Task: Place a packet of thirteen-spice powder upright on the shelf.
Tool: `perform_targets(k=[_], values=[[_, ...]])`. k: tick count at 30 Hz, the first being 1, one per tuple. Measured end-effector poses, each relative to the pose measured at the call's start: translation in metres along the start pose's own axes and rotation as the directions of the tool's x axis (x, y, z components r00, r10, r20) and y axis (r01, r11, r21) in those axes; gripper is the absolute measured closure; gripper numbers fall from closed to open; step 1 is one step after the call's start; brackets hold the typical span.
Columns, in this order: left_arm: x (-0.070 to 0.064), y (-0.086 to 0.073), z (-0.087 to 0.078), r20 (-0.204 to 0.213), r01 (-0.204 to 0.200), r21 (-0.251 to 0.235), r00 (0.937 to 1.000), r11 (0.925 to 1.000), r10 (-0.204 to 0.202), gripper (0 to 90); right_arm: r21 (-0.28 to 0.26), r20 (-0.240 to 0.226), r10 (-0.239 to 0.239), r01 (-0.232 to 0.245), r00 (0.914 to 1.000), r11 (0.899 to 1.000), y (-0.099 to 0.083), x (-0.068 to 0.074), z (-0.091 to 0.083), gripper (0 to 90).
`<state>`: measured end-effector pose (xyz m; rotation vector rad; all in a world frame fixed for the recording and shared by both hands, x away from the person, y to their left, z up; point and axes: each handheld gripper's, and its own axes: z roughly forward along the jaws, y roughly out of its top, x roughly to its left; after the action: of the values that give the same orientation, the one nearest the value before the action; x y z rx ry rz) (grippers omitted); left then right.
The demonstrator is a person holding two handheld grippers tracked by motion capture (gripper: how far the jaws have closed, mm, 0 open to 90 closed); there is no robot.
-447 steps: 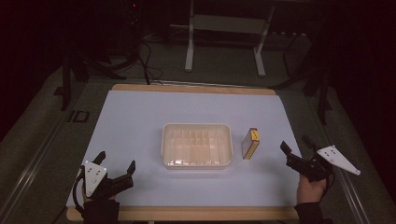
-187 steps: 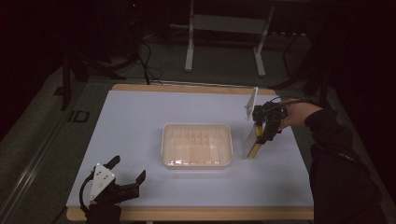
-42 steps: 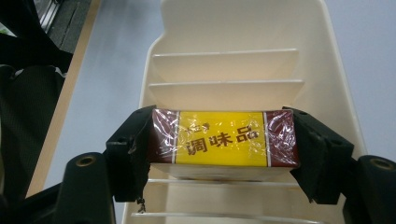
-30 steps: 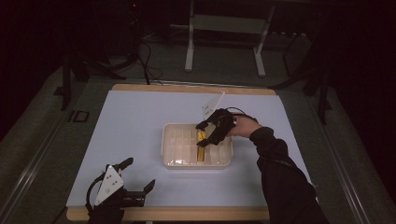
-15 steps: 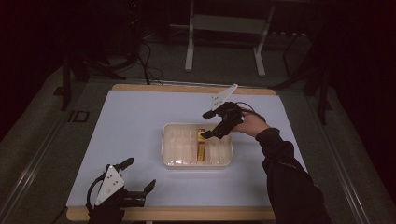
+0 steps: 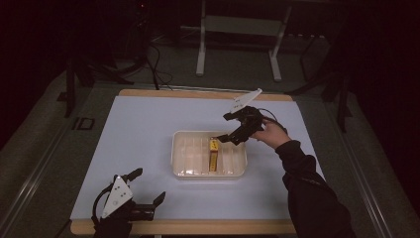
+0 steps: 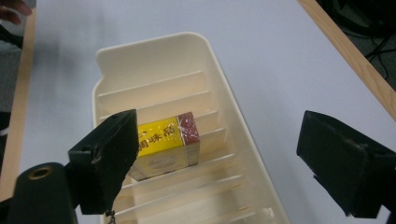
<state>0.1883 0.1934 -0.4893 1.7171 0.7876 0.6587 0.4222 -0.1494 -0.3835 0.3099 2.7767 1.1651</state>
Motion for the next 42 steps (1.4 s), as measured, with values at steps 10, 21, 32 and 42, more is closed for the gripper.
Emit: perform_targets(k=[10,21,32,42], values=[[0.0,0.0,0.0,-0.007,0.006,0.001,1.0,1.0,-0.006,1.3,-0.069,0.107,0.1,-0.093,0.9893,0.993,-0.015,-0.001,-0.014,12.7],[-0.002,0.001,0.0,0.0,0.002,-0.001,1.0,1.0,-0.002,1.3,-0.079,0.188,0.117,-0.104,0.9752,0.991,-0.042,0.01,-0.024,12.3],[-0.004,0.002,0.003,0.009,0.0,0.003,1.0,1.0,0.0,1.3,-0.165,0.283,0.186,-0.144,0.9408,0.976,-0.064,0.026,-0.046,12.4],[-0.004,0.002,0.003,0.006,-0.001,0.009,1.0,1.0,0.001,1.3,-0.269,0.369,0.324,-0.234,0.871,0.934,-0.09,0.039,-0.058,12.5]])
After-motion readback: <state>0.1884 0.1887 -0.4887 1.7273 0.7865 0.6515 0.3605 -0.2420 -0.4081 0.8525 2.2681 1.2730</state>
